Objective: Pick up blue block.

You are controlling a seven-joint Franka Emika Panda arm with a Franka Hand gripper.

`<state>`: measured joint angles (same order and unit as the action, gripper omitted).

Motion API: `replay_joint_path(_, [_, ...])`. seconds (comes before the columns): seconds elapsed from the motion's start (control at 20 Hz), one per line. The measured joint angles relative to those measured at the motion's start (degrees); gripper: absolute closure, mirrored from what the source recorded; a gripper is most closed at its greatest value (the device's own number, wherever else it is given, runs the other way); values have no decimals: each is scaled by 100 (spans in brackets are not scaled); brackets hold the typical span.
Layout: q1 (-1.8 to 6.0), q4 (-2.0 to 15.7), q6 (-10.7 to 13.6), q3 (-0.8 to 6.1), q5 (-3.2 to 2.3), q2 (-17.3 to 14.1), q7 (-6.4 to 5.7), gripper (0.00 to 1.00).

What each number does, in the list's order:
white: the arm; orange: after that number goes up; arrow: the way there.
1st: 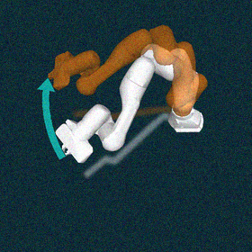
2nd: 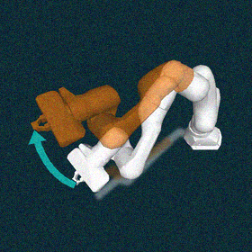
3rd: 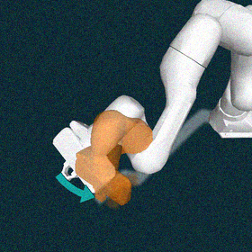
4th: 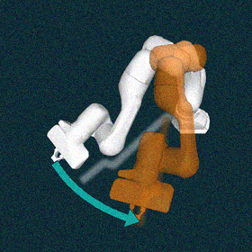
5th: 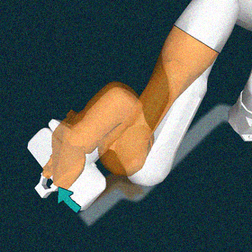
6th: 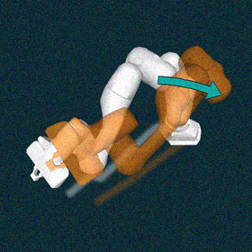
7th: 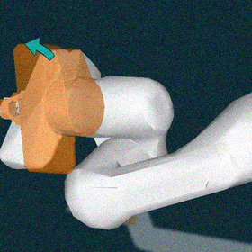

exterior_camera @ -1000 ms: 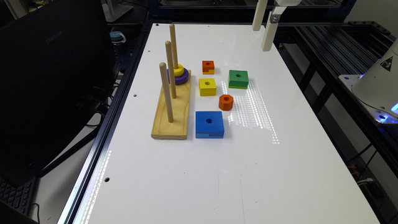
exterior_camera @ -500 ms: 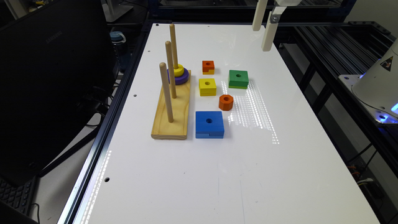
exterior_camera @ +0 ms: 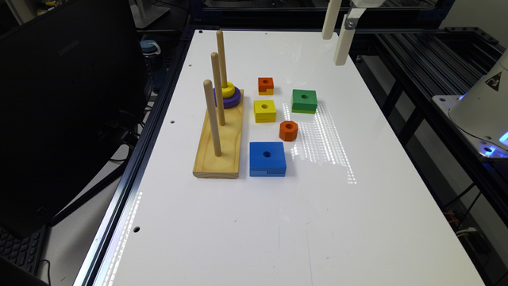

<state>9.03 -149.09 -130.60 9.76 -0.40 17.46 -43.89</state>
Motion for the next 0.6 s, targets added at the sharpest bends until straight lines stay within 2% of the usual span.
replay_joint_path(0.35, [-13, 53, -78, 62, 13, -46, -39, 0])
replay_joint_path(0.6, [-20, 242, -94, 199, 24, -238, -164, 0])
